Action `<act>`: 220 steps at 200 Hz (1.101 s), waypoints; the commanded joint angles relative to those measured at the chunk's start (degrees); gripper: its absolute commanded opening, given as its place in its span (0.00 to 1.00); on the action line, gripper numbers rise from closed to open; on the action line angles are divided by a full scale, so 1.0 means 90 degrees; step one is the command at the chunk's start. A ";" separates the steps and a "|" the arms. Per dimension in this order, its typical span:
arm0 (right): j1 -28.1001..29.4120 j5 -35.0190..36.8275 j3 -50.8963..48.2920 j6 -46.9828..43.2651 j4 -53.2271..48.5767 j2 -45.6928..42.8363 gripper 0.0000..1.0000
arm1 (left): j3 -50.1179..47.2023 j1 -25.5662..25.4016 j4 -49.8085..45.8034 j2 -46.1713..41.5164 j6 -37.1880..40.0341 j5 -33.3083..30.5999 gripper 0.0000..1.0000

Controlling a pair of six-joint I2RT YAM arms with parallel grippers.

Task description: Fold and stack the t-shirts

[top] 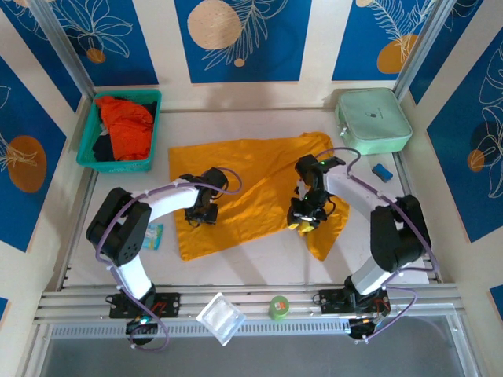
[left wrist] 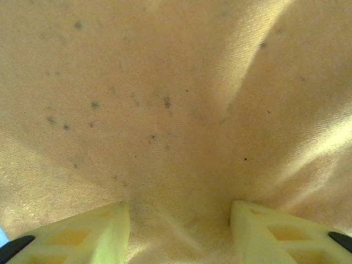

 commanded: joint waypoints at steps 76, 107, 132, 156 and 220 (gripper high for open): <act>-0.1693 0.1781 -0.1316 0.1508 0.0693 -0.0373 0.23 | -0.0455 0.0036 0.0370 -0.0104 -0.0635 0.0687 0.52; -0.1815 0.2056 -0.1137 0.1635 0.0952 0.0547 0.22 | -0.0859 0.0071 0.0933 0.0067 -0.1032 0.0904 0.51; -0.2010 0.2433 -0.0990 0.1744 0.0888 0.1116 0.21 | -0.1174 0.0243 0.1303 0.0145 -0.1151 0.1090 0.51; -0.2339 0.2815 -0.0761 0.1621 0.0709 0.1442 0.20 | -0.1392 0.0576 0.1421 0.0223 -0.1034 0.1275 0.51; -0.2780 0.3755 0.0134 0.1106 0.0275 0.2421 0.11 | -0.1410 0.0758 0.1655 0.0622 -0.0581 0.1549 0.49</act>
